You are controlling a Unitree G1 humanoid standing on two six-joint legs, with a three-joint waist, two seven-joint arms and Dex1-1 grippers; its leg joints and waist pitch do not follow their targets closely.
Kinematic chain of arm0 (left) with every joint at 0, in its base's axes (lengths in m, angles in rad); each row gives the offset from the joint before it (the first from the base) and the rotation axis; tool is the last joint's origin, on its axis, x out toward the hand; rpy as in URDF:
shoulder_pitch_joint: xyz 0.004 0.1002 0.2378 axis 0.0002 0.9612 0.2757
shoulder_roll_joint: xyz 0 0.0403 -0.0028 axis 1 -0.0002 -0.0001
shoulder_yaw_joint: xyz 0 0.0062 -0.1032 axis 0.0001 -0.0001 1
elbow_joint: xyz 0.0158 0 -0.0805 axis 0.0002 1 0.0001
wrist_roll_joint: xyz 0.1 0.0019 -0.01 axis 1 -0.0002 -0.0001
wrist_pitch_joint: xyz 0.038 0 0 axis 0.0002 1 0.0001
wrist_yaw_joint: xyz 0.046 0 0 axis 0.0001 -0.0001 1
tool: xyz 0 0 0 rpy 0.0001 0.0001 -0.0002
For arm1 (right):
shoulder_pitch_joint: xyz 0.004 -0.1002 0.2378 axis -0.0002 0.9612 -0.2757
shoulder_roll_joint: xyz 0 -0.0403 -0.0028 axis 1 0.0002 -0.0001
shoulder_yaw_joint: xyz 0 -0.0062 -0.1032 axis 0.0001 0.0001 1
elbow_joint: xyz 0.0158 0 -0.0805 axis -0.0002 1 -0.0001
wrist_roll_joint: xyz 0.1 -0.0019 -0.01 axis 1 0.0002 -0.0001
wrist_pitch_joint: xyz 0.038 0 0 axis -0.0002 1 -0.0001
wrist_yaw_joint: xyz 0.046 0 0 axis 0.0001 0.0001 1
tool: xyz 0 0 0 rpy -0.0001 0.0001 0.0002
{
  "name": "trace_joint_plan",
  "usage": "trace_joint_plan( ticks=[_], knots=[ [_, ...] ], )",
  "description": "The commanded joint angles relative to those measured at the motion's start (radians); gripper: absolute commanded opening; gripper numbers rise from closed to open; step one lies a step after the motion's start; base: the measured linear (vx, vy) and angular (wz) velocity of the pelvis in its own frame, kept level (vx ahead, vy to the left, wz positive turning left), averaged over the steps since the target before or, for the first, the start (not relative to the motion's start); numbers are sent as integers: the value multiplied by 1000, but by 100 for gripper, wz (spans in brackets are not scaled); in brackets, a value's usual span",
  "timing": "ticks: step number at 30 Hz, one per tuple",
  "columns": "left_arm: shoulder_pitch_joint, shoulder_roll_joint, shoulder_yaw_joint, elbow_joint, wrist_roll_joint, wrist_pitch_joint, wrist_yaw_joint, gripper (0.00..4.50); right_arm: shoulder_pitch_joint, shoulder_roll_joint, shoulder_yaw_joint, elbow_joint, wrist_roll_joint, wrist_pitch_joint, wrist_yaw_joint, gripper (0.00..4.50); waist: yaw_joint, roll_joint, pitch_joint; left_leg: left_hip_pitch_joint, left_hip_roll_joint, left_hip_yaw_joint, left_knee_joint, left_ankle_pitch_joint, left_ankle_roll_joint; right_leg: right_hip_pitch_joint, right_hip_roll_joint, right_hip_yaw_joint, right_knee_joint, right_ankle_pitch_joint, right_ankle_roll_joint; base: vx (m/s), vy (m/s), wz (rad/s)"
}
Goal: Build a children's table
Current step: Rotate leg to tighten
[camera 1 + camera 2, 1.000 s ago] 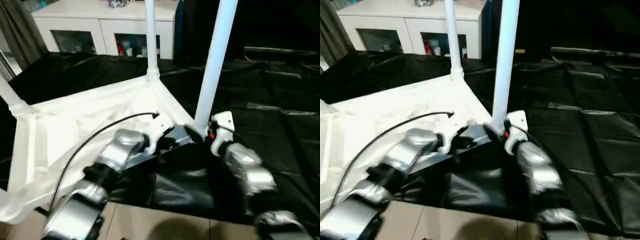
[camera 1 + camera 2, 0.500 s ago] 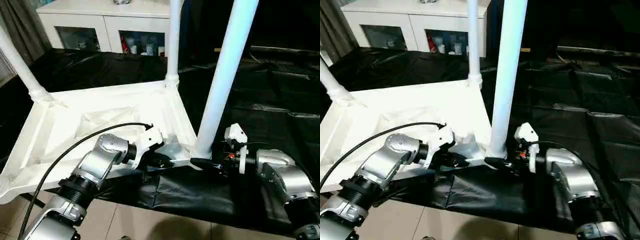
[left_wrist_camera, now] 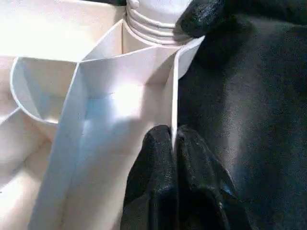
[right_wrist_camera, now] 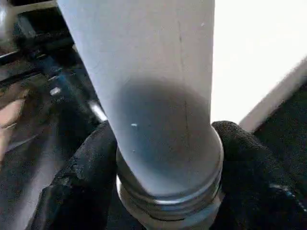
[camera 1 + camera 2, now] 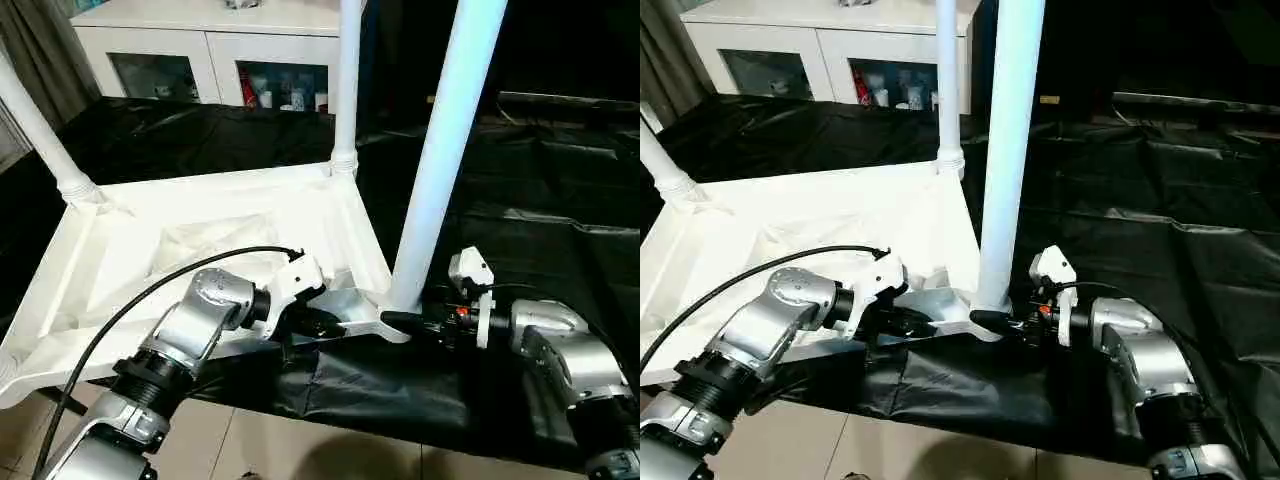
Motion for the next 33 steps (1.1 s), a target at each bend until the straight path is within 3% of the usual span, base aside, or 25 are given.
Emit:
trace_joint_plan(
  ticks=[1, 2, 4, 5, 9, 13, 14, 15, 17, 20, 23, 27, 30, 33],
  knots=[
    [-46, -59, 21, 30, -5, -18, 71, 0, -2, 56, 35, 62, -73, -23, -131, 273, -4, -16, -60, 16, 40, -24, -68, -211, 55, 44, -68, 43, -91, -280, -205, 0, 0, 0],
    [-51, -65, 23, 39, -3, -19, 83, 0, -5, 63, 33, 71, -80, -27, -152, 273, -7, -19, -59, 15, 37, -26, -69, -220, 47, 48, -68, 42, -92, -308, -197, 0, 0, 0],
    [-86, -103, 40, 100, 9, -31, 157, 0, -24, 110, 16, 124, -109, -41, -280, 272, -14, -19, -57, 19, 36, -24, -68, -244, 42, 38, -68, 43, -101, -359, -182, 0, 0, 0],
    [-125, -144, 57, 169, 20, -46, 241, 0, -45, 165, -8, 170, -121, -42, -403, 272, -17, -20, -55, 18, 34, -25, -70, -247, 37, 40, -67, 41, -102, -375, -177, 0, 0, 0],
    [-175, -192, 75, 255, 31, -69, 333, 0, -80, 235, -32, 224, -133, -38, -550, 272, -20, -17, -53, 26, 35, -28, -73, -285, 28, 33, -68, 41, -112, -441, -151, 0, 0, 0],
    [-222, -243, 90, 336, 39, -101, 389, 0, -128, 316, -17, 282, -164, -67, -651, 272, -21, -16, -59, 19, 32, -29, -73, -265, 29, 40, -69, 42, -107, -377, -160, 0, 0, 0],
    [-234, -248, 86, 358, 43, -118, 382, 0, -141, 338, -10, 280, -153, -83, -617, 328, -20, -12, -59, 19, 33, -28, -73, -266, 37, 39, -70, 43, -107, -358, -166, 0, 0, 0],
    [-234, -248, 86, 357, 43, -119, 380, 0, -141, 338, -10, 278, -151, -83, -610, 342, -20, -13, -59, 18, 33, -29, -73, -262, 39, 42, -70, 43, -104, -345, -170, 0, 0, 0],
    [-225, -230, 76, 343, 44, -127, 340, 0, -139, 316, 9, 253, -142, -83, -537, 342, -18, -14, -61, 15, 35, -27, -72, -242, 56, 46, -70, 44, -98, -296, -187, 0, 0, 0],
    [-208, -206, 65, 312, 42, -127, 294, 0, -127, 278, 31, 223, -148, -90, -473, 387, -14, -14, -63, 12, 35, -26, -69, -217, 72, 51, -71, 43, -94, -268, -195, 0, 0, 0],
    [-172, -165, 47, 249, 29, -118, 198, 0, -105, 204, 34, 172, -113, -83, -340, 387, -12, -13, -65, 9, 38, -27, -68, -199, 87, 55, -72, 42, -90, -236, -203, 0, 0, 0],
    [-113, -117, 24, 162, -4, -110, 78, 0, -75, 101, 21, 123, -87, -88, -182, 387, -11, -13, -68, 8, 42, -25, -64, -166, 111, 57, -70, 42, -79, -147, -241, 0, 0, 0],
    [-76, -82, -2, 93, -28, -85, -10, 0, -53, 45, 4, 74, -44, -65, -86, 387, -7, -13, -65, 9, 45, -23, -64, -172, 124, 56, -68, 43, -77, -142, -253, 0, 0, 0],
    [-41, -39, -26, 24, -43, -41, -91, 0, -27, -32, -3, 16, 10, -20, 42, 387, 4, -10, -63, 14, 50, -20, -65, -185, 117, 51, -67, 43, -80, -180, -253, 0, 0, 0]
  ],
)
